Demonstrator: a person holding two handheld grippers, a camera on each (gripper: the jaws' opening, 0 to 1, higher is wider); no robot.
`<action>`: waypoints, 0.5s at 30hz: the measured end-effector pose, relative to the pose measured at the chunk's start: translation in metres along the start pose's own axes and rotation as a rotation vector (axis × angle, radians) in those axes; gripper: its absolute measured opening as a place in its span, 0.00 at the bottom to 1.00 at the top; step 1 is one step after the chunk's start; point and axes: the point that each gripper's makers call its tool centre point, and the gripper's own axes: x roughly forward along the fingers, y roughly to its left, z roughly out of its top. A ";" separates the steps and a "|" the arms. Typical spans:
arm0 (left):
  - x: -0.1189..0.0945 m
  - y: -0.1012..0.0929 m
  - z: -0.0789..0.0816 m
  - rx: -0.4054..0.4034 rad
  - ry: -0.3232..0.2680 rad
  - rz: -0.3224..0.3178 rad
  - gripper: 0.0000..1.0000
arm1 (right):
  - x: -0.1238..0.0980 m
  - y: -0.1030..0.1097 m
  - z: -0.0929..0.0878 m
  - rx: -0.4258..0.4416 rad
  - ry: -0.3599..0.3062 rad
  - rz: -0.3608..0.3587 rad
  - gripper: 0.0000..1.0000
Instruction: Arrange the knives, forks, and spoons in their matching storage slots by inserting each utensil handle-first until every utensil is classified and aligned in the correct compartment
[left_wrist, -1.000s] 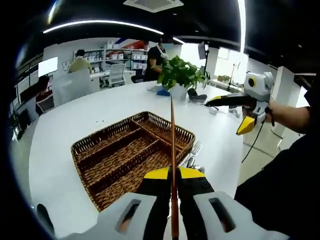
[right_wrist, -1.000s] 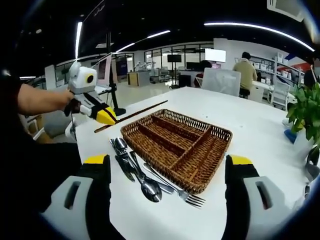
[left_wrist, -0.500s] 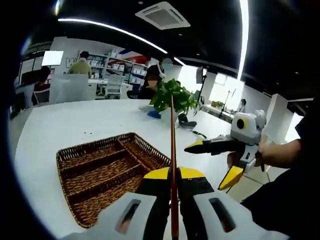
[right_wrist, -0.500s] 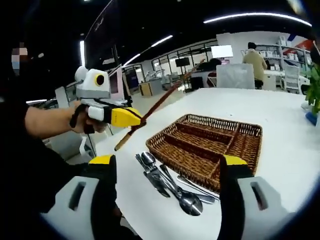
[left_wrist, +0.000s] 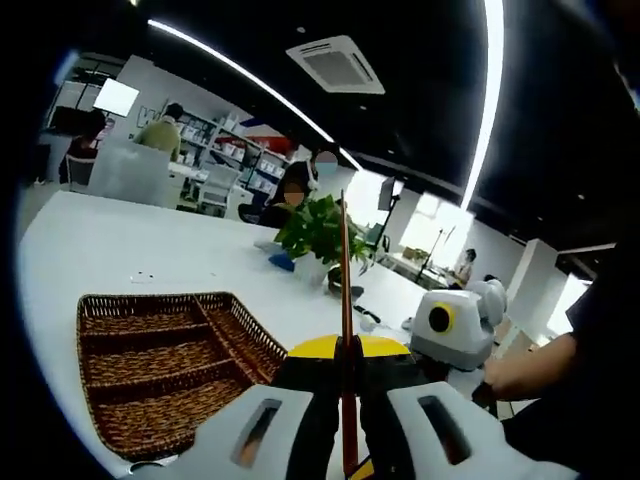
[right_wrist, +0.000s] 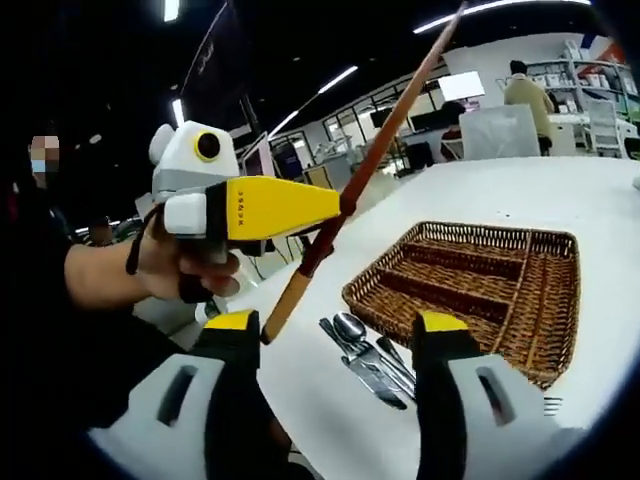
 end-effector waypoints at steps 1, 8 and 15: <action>0.000 -0.001 0.001 0.001 -0.003 -0.001 0.03 | 0.000 0.003 0.001 0.023 -0.004 0.014 0.53; -0.001 -0.004 0.007 -0.032 -0.035 -0.018 0.03 | -0.001 0.019 -0.003 0.059 0.017 0.099 0.24; -0.002 -0.002 0.007 -0.019 -0.032 -0.011 0.03 | -0.005 0.017 0.003 0.053 0.003 0.087 0.09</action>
